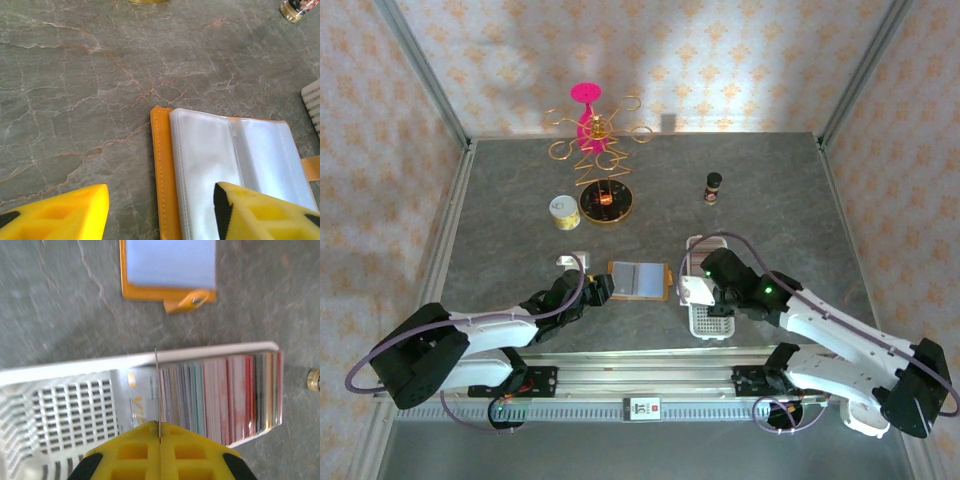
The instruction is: Put the credit cards into the card holder
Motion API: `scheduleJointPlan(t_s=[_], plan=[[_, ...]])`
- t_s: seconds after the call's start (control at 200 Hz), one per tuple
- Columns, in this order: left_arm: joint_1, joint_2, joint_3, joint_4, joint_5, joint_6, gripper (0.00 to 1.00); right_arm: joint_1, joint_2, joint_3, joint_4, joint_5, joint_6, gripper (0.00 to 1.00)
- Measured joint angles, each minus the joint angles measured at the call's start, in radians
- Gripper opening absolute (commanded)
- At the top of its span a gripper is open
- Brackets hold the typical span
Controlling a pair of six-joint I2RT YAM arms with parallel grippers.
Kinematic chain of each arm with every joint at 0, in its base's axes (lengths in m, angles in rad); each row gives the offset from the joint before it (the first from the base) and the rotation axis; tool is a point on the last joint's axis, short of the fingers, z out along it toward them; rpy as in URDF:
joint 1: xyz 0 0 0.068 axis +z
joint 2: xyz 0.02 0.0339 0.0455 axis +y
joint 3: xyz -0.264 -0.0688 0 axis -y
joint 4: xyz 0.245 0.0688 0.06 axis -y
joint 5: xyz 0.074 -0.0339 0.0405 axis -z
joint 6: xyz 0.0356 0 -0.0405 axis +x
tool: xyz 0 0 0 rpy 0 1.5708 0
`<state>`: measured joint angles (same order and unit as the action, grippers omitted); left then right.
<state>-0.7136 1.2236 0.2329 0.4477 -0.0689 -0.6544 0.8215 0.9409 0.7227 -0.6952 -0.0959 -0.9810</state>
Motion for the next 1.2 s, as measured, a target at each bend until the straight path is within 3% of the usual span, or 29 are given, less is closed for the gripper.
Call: scheduleJointPlan(t_s=[0.215,0.385,0.561,0.741,0.941,1.201], plan=[[0.0,0.029,0.002,0.015,0.044,0.002,0.62,0.0,-0.076,0.051,0.113,-0.16,0.23,0.0],[0.0,0.076,0.021,0.013,0.087,0.013,0.6,0.0,-0.069,-0.013,0.385,-0.206,0.608,0.0],[0.0,0.09,0.039,0.013,0.088,0.027,0.59,0.0,0.116,-0.011,0.542,-0.201,1.056,0.0],[0.0,0.116,0.058,0.012,0.087,0.032,0.57,0.0,0.283,-0.006,0.636,-0.201,1.395,0.0],[0.0,0.169,0.092,-0.005,0.087,0.039,0.54,0.0,0.407,-0.013,0.72,-0.19,1.565,0.0],[0.0,0.184,0.107,-0.027,0.084,0.053,0.5,0.0,0.588,0.024,0.749,-0.19,1.624,0.0]])
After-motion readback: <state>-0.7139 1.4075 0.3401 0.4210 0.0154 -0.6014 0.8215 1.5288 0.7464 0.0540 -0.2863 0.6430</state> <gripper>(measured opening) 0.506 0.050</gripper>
